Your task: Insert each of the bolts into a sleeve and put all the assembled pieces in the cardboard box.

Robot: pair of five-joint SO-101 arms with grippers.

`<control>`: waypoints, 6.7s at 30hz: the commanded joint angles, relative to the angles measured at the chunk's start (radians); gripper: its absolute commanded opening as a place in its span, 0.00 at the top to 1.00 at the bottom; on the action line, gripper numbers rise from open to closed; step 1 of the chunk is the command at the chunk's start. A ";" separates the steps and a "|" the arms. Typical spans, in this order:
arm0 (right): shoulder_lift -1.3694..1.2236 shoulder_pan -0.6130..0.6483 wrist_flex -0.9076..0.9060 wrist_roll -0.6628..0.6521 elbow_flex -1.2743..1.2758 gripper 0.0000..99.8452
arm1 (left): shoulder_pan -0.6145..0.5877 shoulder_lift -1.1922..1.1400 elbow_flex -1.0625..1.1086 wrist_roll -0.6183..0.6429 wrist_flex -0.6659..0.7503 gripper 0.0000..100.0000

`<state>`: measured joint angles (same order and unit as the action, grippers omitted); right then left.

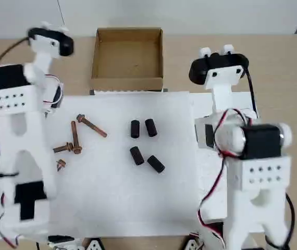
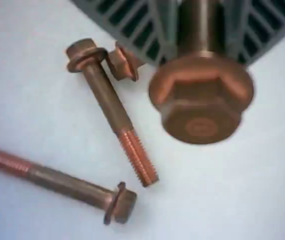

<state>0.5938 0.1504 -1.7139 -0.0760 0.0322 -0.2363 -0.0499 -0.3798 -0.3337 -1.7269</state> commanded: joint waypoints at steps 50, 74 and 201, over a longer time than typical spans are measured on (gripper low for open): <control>0.949 0.453 0.921 0.041 1.298 1.00 | 0.454 1.634 1.534 0.905 0.907 1.00; 1.047 0.604 0.923 0.040 1.310 1.00 | 0.671 1.694 1.535 1.020 0.910 1.00; -0.578 0.222 0.914 -0.110 -0.195 1.00 | 0.218 1.699 2.002 0.247 0.842 0.99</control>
<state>0.0967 0.3805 -0.8424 -0.1128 -0.0123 -0.0169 1.6395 1.6272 -0.0821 -0.9045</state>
